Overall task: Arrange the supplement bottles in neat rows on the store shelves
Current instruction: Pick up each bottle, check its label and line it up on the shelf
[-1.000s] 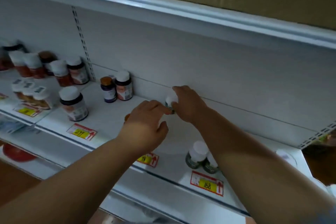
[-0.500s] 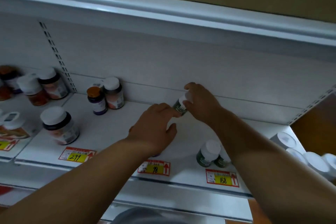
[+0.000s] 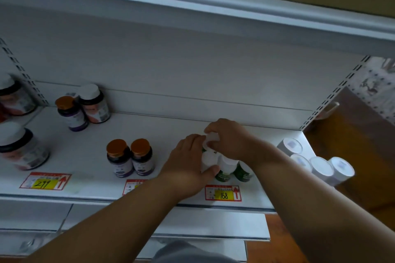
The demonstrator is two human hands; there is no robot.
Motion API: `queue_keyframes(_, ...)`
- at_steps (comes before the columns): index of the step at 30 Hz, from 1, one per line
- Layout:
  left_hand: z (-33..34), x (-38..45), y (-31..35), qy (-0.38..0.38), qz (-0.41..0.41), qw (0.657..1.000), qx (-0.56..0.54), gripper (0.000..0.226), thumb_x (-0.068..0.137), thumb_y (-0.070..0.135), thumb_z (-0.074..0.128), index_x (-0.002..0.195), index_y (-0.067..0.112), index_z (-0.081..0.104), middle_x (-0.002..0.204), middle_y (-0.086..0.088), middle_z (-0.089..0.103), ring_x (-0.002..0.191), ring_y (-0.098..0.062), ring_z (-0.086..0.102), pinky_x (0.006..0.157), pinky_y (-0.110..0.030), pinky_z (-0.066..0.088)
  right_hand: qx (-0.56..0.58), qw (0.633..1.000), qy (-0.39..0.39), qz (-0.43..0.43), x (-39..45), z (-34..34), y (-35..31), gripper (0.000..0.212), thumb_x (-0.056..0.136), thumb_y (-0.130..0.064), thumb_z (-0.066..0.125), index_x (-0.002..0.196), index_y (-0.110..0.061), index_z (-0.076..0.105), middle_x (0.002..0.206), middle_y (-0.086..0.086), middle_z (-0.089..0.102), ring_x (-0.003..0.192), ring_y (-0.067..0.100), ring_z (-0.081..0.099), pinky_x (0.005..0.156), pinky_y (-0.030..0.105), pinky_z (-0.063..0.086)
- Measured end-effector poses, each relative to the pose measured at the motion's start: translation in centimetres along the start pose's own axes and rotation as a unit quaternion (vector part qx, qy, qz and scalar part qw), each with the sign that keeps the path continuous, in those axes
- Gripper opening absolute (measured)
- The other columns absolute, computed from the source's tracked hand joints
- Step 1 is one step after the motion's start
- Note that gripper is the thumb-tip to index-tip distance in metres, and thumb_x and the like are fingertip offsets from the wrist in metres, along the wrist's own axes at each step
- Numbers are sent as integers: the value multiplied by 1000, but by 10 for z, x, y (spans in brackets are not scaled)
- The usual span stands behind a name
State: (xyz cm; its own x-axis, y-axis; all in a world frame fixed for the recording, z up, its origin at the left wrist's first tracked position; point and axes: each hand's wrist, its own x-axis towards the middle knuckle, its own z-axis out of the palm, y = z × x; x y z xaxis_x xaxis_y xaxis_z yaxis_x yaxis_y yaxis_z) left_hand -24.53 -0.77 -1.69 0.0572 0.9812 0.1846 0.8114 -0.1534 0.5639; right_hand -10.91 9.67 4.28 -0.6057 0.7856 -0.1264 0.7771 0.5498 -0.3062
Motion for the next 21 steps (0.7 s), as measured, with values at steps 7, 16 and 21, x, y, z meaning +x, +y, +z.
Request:
queue_keyframes(7,15,20,14,4,-15,998,63,97,79,74,44,151,31,-4,161,5,0,146,-13,2,112,-27,1,31,997,53,-38,-11,-2,13,17,94,-26,53,105,-16,62,97,0,65,88,20,61,74,30,46)
queue_keyframes(16,17,25,16,-25,-14,995,98,106,77,79,44,152,26,-9,162,6,0,146,-14,4,109,-26,1,90,994,57,-30,-21,1,22,19,92,-25,54,109,-19,61,99,-2,66,89,16,61,79,34,52)
queue_keyframes(21,10,28,12,-56,59,982,172,107,73,76,51,153,27,1,161,8,-7,145,-10,-12,117,-39,5,32,998,39,-40,-55,1,48,50,87,-54,51,130,-30,45,126,-6,56,110,14,53,89,29,44)
